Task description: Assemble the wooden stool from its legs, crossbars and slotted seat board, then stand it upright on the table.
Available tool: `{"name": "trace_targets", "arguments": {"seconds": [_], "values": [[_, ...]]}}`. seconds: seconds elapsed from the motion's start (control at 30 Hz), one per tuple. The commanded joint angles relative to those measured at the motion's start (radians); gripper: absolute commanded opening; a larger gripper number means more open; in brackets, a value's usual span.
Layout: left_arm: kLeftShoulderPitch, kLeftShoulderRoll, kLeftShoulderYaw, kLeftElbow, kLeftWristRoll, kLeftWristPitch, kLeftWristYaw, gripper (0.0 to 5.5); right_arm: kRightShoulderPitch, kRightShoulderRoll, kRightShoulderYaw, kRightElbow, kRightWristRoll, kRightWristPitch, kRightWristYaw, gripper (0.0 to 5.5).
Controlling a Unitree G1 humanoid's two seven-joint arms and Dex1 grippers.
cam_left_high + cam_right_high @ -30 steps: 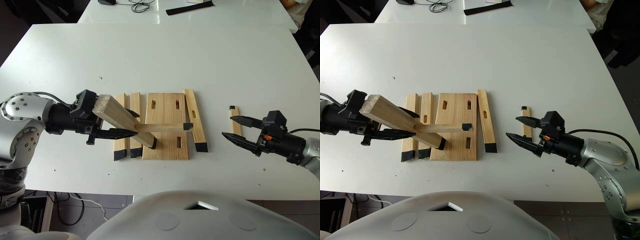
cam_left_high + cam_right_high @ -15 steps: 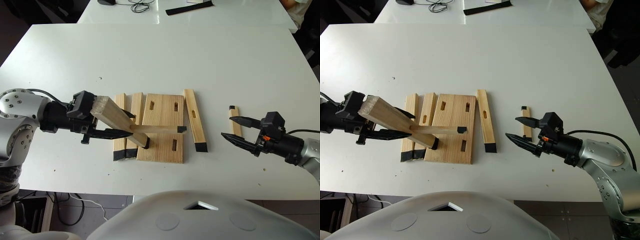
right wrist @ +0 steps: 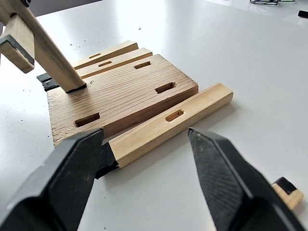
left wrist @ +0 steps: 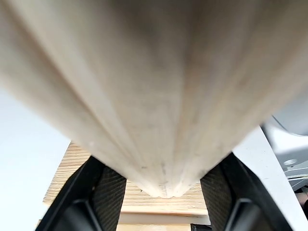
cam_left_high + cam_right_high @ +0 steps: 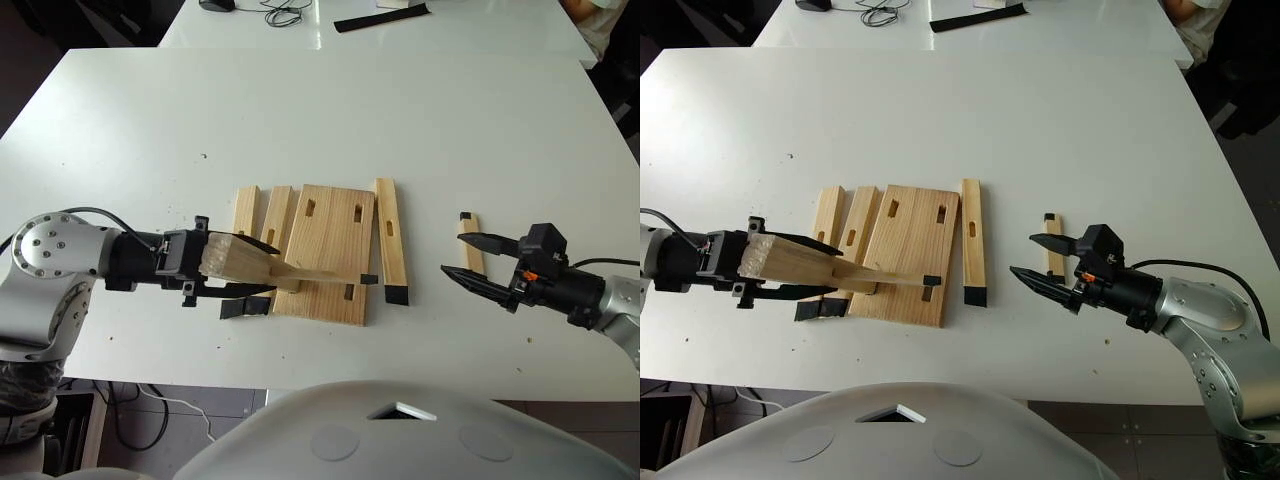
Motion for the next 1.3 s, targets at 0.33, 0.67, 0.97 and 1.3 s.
{"name": "trace_targets", "arguments": {"seconds": [0.33,0.67,0.97,1.3], "values": [[-0.114,-0.013,-0.225,0.065,0.164,0.060,0.129,2.11,-0.063,-0.031,0.022,0.026,-0.021,0.003,0.019,3.22],[-0.328,-0.127,-0.360,0.154,0.175,0.279,0.309,2.11,-0.099,-0.045,0.047,0.050,-0.034,0.003,0.038,3.22],[-0.372,-0.223,-0.387,0.220,0.258,0.271,0.403,3.20,-0.102,-0.037,0.082,0.060,-0.062,-0.010,0.034,3.22],[-0.216,-0.093,-0.126,0.114,0.133,0.374,0.348,3.51,0.011,-0.014,0.039,0.010,-0.080,-0.027,0.004,3.22]]}}
